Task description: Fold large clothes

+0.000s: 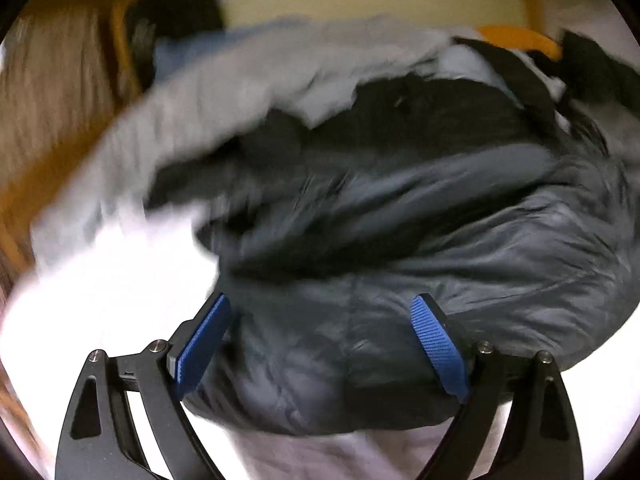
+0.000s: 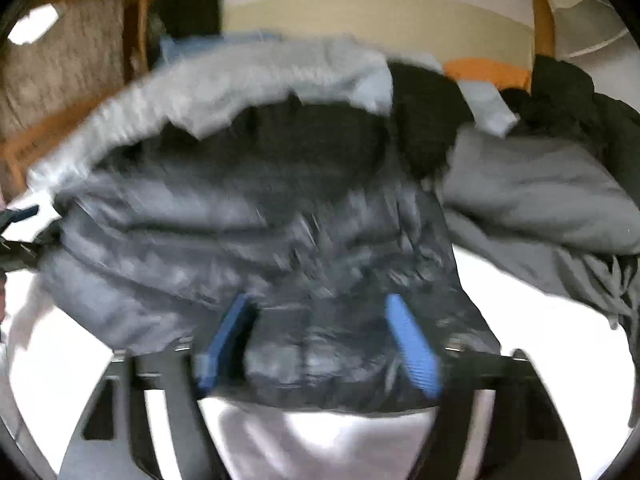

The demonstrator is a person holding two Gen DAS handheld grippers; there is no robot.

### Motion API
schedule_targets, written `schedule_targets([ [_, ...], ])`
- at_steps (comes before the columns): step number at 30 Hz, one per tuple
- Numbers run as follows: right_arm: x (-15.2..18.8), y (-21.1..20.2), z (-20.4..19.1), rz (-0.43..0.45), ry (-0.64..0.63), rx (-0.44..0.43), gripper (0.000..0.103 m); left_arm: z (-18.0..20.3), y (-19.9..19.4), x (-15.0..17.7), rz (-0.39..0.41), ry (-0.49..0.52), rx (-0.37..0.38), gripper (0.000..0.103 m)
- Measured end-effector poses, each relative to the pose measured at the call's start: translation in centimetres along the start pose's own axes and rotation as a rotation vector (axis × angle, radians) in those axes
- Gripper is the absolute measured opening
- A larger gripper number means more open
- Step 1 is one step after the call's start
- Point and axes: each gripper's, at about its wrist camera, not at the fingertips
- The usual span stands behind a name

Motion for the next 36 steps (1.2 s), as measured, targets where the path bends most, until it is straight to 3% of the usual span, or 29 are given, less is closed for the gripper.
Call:
schedule_targets([
  [4,0.8,0.6,0.8,-0.047,0.04,-0.02,0.062,-2.2,1.1,1.2,-0.112,-0.113,0.023,0.092],
  [8,1.3,0.3,0.6,-0.062,0.012,-0.001,0.062,-2.8,0.7,1.9,-0.131,-0.15,0.014,0.092],
  [12,1.2,-1.3,0.6,0.017,-0.025,-0.039,0.063,-3.3,-1.2,1.7,-0.022,-0.17,0.024,0.09],
  [16,0.5,-5.8,1.9,0.204,-0.008,0.057,0.087,-4.0,-5.6,1.3,0.204,-0.209,0.02,0.091],
  [18,0.4,-7.8,2.1,0.276,0.017,0.084,0.087,-4.1,-7.3,1.2,0.285,-0.228,0.004,0.102],
  [20,0.2,-9.1,1.9,0.313,0.027,0.102,0.087,-4.1,-8.2,1.1,0.328,-0.234,-0.01,0.103],
  [24,0.5,-10.1,0.7,0.366,0.006,0.201,0.088,-3.7,-9.1,0.6,0.343,-0.232,0.007,0.103],
  [27,1.2,-10.6,0.4,0.381,-0.018,0.108,0.094,-3.4,-9.2,0.6,0.354,-0.218,-0.024,0.103],
  [29,1.7,-10.7,0.2,0.393,-0.022,0.109,0.103,-3.3,-9.1,0.5,0.353,-0.212,-0.013,0.103],
  [32,2.1,-10.4,0.1,0.388,-0.038,0.135,0.103,-2.5,-9.4,0.1,0.348,-0.16,-0.001,0.103],
  [34,2.2,-10.2,0.1,0.369,-0.023,0.109,0.103,-1.5,-9.0,-0.9,0.278,-0.08,-0.1,0.103],
  [35,2.2,-10.0,0.2,0.365,-0.009,0.086,0.103,-1.4,-9.0,-1.2,0.264,-0.067,-0.095,0.102],
  [36,2.2,-9.9,0.2,0.367,-0.001,0.071,0.103,-1.6,-9.1,-1.3,0.262,-0.077,-0.036,0.102],
])
Point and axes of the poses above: each gripper's, at about its wrist camera, not at the fingertips, and y roughly the way its jaws point, z to its right, x to its underside, and after that the axes turned 15 degrees about -x, right-handed
